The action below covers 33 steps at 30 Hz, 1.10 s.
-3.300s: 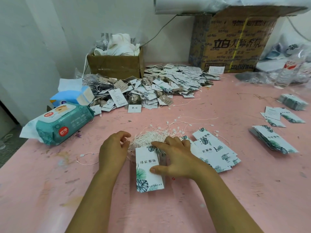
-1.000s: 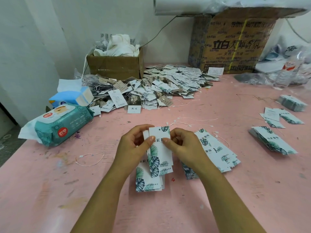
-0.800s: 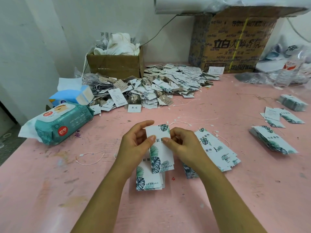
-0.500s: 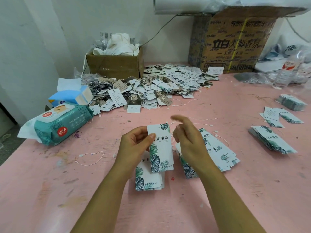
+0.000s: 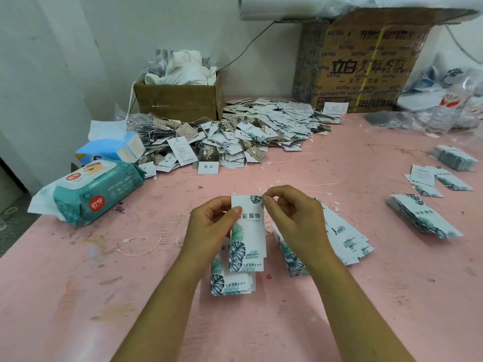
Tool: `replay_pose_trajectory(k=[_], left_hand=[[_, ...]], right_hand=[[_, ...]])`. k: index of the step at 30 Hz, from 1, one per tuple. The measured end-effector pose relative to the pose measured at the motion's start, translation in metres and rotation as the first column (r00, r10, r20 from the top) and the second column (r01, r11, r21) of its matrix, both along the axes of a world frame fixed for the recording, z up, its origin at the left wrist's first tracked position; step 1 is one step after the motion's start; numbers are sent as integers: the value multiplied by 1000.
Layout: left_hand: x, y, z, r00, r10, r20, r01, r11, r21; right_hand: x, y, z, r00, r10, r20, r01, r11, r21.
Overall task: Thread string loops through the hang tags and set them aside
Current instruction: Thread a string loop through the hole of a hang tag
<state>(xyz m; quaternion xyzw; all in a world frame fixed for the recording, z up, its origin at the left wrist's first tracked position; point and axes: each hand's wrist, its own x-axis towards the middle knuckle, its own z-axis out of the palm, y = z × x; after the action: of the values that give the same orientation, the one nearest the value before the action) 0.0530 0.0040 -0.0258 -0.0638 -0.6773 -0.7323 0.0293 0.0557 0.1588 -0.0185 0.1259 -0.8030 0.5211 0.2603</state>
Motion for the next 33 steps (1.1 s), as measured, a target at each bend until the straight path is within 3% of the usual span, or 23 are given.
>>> replay_pose_trajectory(k=[14,23,30,33], left_hand=[[4,2,4,1000,-11,-19,10,997,-77],[6,2,4,995,-88,-49,83,991,-105],[2,-1,0,991,-136,-4,136,989,61],[1,-2,0,993,-115,-6,115,991,62]], right_hand=[[2,-4,3,985,-121,-125,151,951,270],[4,-5,4,989,-78,-123,117,931,346],[2,-4,4,990,-33,-137,73,952,298],[2,-7,3,987,9,-158,40,951,306]])
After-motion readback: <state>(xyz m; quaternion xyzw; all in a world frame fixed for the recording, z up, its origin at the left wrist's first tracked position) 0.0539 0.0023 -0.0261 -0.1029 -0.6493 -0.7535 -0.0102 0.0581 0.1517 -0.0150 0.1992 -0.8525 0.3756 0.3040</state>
